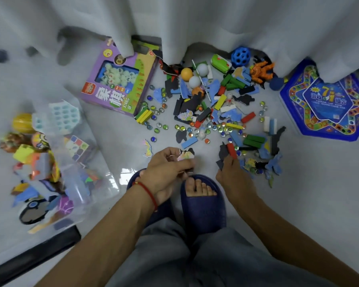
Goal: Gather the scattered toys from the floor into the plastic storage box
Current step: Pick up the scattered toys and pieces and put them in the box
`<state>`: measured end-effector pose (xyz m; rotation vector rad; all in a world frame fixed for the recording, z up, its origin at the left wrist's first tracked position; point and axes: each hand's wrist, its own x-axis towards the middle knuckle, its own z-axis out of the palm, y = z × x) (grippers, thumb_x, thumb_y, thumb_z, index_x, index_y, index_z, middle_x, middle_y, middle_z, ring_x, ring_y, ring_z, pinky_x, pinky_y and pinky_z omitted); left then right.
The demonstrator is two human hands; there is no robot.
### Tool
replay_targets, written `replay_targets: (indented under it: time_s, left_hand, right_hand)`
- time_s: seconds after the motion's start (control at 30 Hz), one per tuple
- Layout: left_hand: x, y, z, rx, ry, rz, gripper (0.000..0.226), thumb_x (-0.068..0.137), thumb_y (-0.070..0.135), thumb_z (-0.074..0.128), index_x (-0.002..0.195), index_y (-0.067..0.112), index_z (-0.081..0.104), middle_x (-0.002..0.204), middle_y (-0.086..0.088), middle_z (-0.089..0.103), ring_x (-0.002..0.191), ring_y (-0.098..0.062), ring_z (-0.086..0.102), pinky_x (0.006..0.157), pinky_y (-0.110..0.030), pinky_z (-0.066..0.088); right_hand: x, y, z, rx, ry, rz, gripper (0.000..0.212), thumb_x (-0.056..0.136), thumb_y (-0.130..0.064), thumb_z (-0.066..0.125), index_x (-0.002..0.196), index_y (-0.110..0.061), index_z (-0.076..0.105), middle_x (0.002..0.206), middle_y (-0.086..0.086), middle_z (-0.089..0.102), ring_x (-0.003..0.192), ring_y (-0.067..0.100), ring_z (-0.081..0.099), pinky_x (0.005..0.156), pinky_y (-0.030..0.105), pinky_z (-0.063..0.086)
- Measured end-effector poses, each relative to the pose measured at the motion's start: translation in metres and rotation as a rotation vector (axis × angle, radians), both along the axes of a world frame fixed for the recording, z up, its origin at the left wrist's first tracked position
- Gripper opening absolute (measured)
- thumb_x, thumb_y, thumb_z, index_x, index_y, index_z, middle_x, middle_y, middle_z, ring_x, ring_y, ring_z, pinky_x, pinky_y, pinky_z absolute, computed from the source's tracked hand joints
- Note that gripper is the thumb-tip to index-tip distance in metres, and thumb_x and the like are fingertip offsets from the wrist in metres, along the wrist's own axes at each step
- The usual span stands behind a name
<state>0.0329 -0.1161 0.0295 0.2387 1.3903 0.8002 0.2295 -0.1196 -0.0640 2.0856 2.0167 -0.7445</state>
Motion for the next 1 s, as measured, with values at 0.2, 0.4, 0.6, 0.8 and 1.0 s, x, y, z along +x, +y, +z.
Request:
replay_targets:
  time_s: [0.2, 0.4, 0.6, 0.8, 1.0]
  left_hand:
    - [-0.047, -0.042, 0.101, 0.152, -0.225, 0.205, 0.041, 0.081, -0.011, 0.067, 0.117, 0.007, 0.063, 0.079, -0.012, 0.063, 0.059, -0.019, 0.058, 0.053, -0.026, 0.045]
    - [-0.145, -0.113, 0.158, 0.283, -0.208, 0.453, 0.041, 0.087, -0.006, 0.058, 0.124, 0.01, 0.065, 0.079, -0.008, 0.056, 0.072, -0.017, 0.048, 0.058, -0.028, 0.043]
    - [-0.215, -0.162, 0.173, 0.132, 0.094, 0.681, 0.023, 0.092, -0.001, 0.05, 0.087, 0.005, 0.071, 0.067, -0.007, 0.061, 0.068, -0.019, 0.052, 0.059, -0.03, 0.048]
    - [-0.22, -0.163, 0.172, 0.059, 0.395, 0.522, 0.05, 0.091, -0.002, 0.055, 0.139, 0.002, 0.041, 0.135, -0.02, 0.047, 0.113, -0.031, 0.053, 0.098, -0.04, 0.047]
    - [-0.169, -0.117, 0.17, 0.214, 0.574, 0.327, 0.061, 0.074, 0.017, 0.064, 0.133, 0.024, 0.05, 0.124, -0.003, 0.062, 0.107, -0.021, 0.064, 0.088, -0.043, 0.056]
  right_hand:
    - [-0.031, 0.024, 0.137, -0.401, 0.799, -0.261, 0.03, 0.101, -0.019, 0.051, 0.098, 0.011, 0.05, 0.083, 0.016, 0.047, 0.057, 0.017, 0.046, 0.052, 0.03, 0.035]
    - [-0.136, 0.03, 0.282, -0.859, 1.157, -0.129, 0.019, 0.1, -0.019, 0.05, 0.103, -0.003, 0.061, 0.091, 0.019, 0.062, 0.068, 0.021, 0.058, 0.055, 0.028, 0.05]
    - [-0.253, 0.008, 0.322, -0.903, 0.915, 0.008, 0.036, 0.096, -0.009, 0.057, 0.129, 0.002, 0.05, 0.111, 0.019, 0.063, 0.094, 0.027, 0.068, 0.084, 0.041, 0.06]
    - [-0.268, 0.01, 0.326, -0.768, 0.85, 0.06, 0.042, 0.096, -0.017, 0.059, 0.134, -0.001, 0.047, 0.135, 0.021, 0.048, 0.126, 0.038, 0.052, 0.096, 0.046, 0.054]
    - [-0.156, 0.064, 0.303, -0.521, 0.665, -0.048, 0.031, 0.093, -0.018, 0.061, 0.117, 0.002, 0.063, 0.117, 0.025, 0.066, 0.104, 0.032, 0.068, 0.086, 0.039, 0.059]
